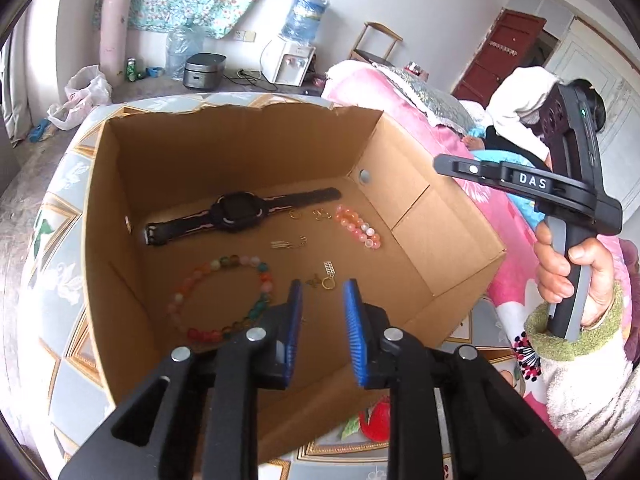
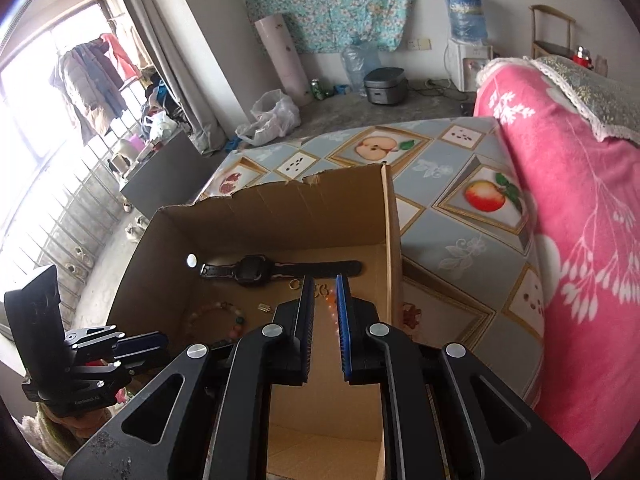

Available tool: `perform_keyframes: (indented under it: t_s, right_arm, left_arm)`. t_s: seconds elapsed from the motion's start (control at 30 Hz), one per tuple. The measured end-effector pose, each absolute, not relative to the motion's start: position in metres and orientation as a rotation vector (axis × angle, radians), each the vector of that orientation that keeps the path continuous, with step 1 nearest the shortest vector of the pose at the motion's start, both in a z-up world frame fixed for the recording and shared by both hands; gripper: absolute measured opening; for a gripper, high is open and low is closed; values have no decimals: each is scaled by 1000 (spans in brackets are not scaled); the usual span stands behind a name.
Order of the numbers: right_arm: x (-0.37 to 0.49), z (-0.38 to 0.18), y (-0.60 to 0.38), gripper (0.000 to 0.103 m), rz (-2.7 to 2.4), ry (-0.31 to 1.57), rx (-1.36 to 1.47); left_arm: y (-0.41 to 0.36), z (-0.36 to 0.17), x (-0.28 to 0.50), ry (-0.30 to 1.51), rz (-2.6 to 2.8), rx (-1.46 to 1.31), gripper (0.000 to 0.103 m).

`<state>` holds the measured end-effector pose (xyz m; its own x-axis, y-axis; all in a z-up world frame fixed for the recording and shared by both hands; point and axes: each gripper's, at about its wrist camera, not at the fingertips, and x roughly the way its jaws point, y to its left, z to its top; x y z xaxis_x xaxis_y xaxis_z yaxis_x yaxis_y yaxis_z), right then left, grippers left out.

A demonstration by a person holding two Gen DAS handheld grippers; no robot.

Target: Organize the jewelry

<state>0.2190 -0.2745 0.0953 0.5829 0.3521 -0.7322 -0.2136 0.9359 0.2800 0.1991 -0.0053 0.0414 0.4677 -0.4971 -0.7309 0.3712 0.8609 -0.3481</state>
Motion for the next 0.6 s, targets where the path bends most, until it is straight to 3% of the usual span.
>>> perform_keyframes:
  t_s: [0.3, 0.47, 0.6]
  right_arm:
    - [185, 115, -277, 16, 301, 838, 153]
    - [150, 131, -267, 37, 307, 754, 151]
    - [121, 136, -258, 57, 289, 708, 158]
  left_arm:
    - [1, 57, 172, 877, -497, -127, 28]
    - [6, 71, 151, 799, -455, -87, 50]
    - [9, 85, 131, 718, -357, -40, 82]
